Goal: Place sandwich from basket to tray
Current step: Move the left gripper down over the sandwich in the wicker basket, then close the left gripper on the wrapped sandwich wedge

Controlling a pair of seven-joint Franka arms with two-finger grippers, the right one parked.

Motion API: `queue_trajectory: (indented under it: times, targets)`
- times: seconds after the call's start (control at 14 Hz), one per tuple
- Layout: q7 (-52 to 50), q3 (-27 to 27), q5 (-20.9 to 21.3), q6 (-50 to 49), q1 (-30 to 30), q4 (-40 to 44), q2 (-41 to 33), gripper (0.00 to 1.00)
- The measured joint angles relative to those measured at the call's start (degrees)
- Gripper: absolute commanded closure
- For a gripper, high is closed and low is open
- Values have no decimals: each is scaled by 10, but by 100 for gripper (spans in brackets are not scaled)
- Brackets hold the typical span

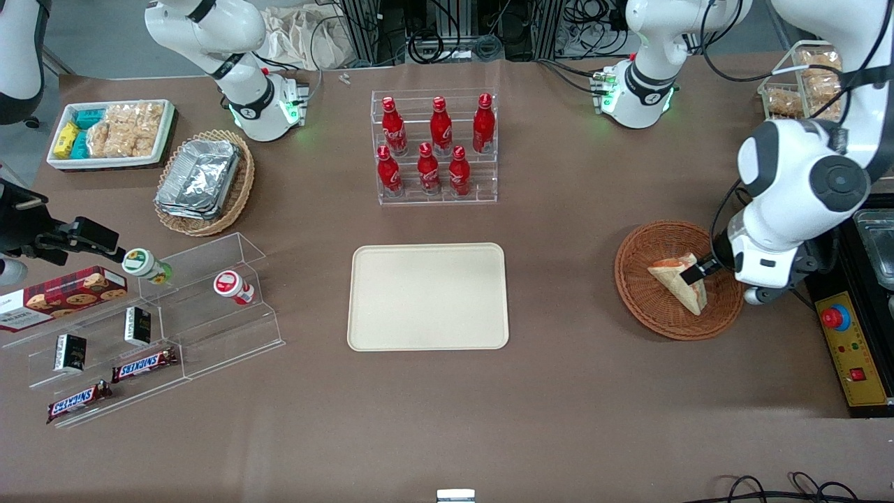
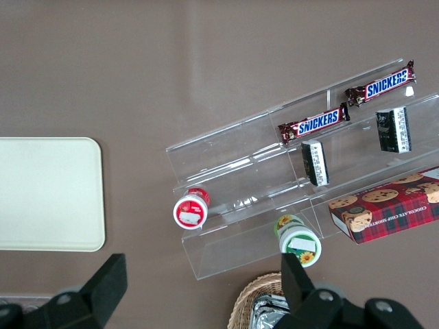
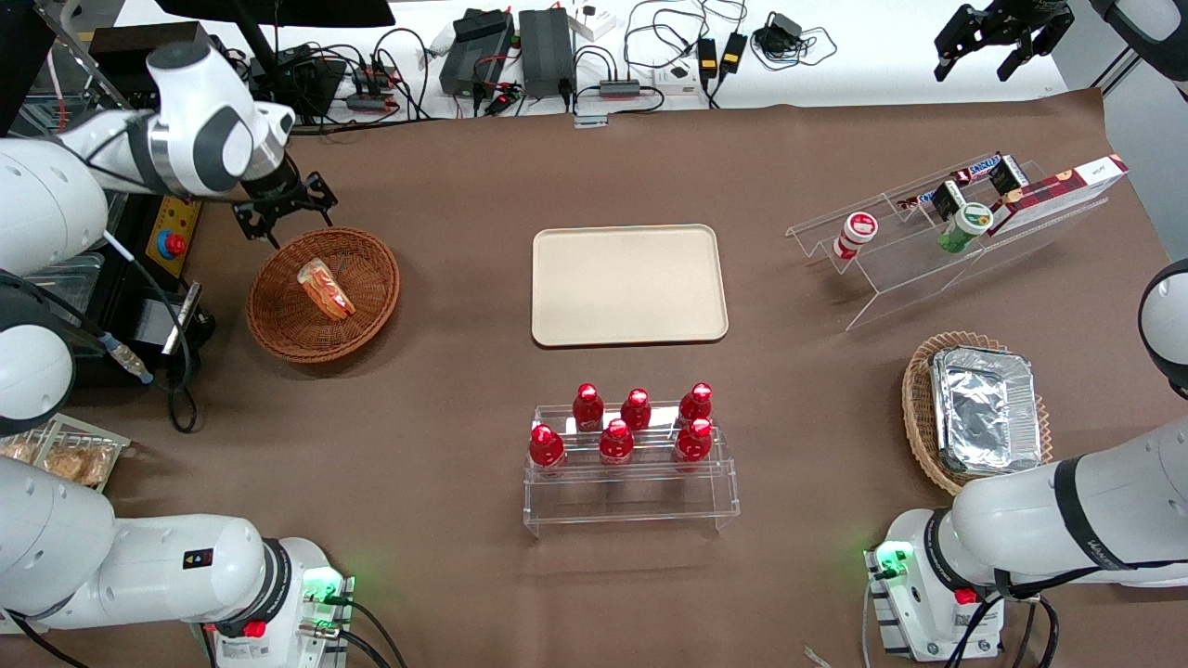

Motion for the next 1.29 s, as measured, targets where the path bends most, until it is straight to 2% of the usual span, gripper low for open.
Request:
queue_trajectory:
  times: [0.21,0.43,0.71,0.79,0.86,0.93,1.0,1.07,1.14,1.29]
  targets:
    - [-5,2,-3,41,8,-40,9,0]
    - [-8,7,-4,44,9,-45,24,0]
    - [-9,18,-4,106,11,-52,63,0]
    - [-10,18,-5,121,11,-52,75,1]
    - [-13,18,-5,132,11,-52,87,6]
    - [-17,18,-5,141,11,-52,98,20]
    - [-24,18,-5,147,11,-52,108,38]
    - [-30,18,-5,151,11,-52,116,62]
    - [-38,18,-5,154,11,-52,119,100]
    - [-56,17,-5,155,11,-50,119,100]
